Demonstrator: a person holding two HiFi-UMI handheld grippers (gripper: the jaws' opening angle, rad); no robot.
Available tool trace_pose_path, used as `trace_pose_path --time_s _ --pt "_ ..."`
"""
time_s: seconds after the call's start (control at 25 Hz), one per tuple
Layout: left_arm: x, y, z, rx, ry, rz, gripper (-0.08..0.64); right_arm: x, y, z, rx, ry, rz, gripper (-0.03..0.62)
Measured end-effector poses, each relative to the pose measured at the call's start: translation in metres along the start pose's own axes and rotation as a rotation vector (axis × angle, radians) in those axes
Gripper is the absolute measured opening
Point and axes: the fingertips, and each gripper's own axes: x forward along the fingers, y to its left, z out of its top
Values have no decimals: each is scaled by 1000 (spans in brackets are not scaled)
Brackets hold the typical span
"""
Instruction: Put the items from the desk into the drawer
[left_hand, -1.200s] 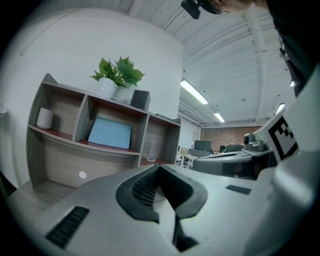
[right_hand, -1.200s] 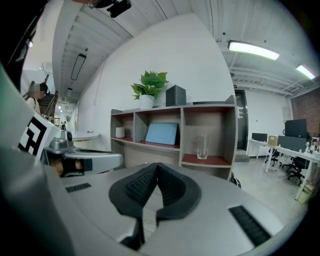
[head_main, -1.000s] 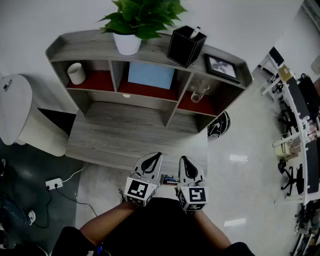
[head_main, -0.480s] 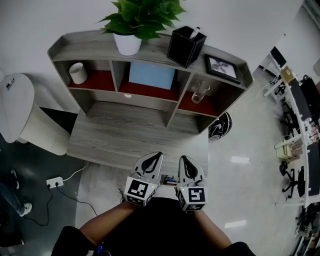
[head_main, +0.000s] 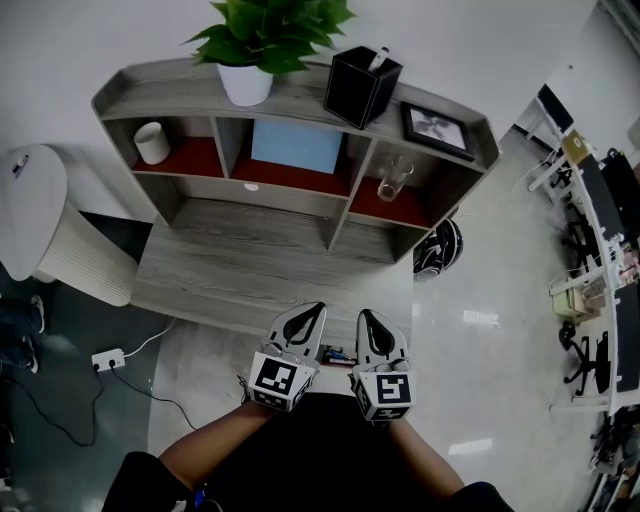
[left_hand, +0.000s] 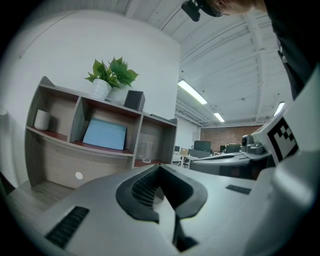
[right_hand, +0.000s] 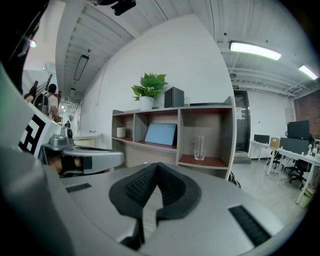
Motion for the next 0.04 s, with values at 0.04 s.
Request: trace_pose_path --time_s 0.04 --pt "1 -3 0 -2 -5 -1 3 -2 -2 -1 3 1 1 18"
